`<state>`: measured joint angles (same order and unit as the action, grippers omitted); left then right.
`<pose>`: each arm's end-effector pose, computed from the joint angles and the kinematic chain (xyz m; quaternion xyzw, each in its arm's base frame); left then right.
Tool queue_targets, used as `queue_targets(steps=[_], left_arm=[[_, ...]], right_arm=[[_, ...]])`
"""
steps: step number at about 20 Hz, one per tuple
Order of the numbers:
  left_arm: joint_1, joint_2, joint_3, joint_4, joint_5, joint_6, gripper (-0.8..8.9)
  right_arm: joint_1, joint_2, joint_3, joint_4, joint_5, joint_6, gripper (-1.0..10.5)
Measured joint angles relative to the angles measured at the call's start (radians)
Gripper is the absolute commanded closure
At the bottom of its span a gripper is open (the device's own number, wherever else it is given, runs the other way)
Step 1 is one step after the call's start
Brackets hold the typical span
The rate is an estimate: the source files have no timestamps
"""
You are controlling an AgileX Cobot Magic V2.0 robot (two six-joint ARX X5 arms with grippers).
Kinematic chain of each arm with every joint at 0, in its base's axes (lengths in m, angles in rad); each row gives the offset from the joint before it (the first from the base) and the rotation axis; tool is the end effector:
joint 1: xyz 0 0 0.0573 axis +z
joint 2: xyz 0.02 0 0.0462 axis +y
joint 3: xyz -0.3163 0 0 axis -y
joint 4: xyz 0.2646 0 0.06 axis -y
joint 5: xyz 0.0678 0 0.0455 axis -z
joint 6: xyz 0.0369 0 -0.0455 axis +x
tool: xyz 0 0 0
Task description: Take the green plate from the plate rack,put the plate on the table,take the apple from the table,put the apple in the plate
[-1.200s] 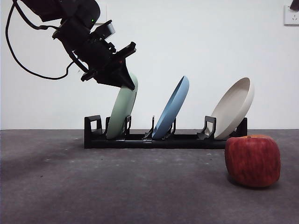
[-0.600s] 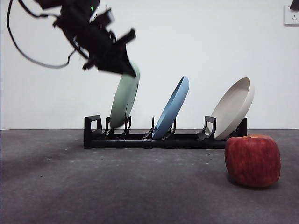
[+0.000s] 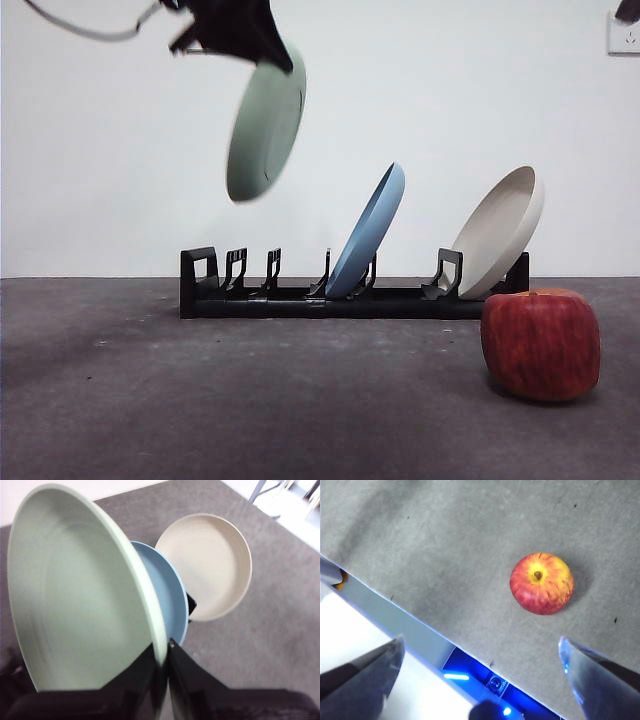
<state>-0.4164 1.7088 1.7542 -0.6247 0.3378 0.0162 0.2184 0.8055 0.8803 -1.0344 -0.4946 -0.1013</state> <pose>0.3709 -0.1774 0.4326 0.0184 0.2825 -0.3552 0.8909 0.1112 0.0426 0.3291 0.0214 0.4409 0.3323 0.8335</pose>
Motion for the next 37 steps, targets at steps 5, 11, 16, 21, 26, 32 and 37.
queue_targets(steps=[5,11,16,21,26,32,37], left_arm=[[-0.082,-0.135,0.005,-0.160,-0.171,0.117,8.20],[-0.225,-0.187,0.012,-0.377,-0.368,0.223,8.19],[-0.396,-0.173,-0.021,-0.494,-0.550,0.254,8.19],[-0.554,-0.173,-0.117,-0.482,-0.686,0.253,8.19],[-0.622,-0.174,-0.319,-0.386,-0.761,0.249,8.19],[-0.683,-0.156,-0.581,-0.141,-0.820,0.248,8.19],[-0.692,-0.113,-0.729,0.043,-0.834,0.254,8.19]], right_arm=[[0.000,0.000,0.000,0.011,0.000,0.000,2.6],[0.000,0.000,0.000,0.011,0.000,0.000,2.6],[0.000,0.000,0.000,0.011,0.000,0.000,2.6],[0.000,0.000,0.000,0.011,0.000,0.000,2.6],[0.000,0.000,0.000,0.011,0.000,0.000,2.6],[0.000,0.000,0.000,0.010,0.000,0.001,2.6],[0.000,0.000,0.000,0.011,0.000,0.001,2.6]])
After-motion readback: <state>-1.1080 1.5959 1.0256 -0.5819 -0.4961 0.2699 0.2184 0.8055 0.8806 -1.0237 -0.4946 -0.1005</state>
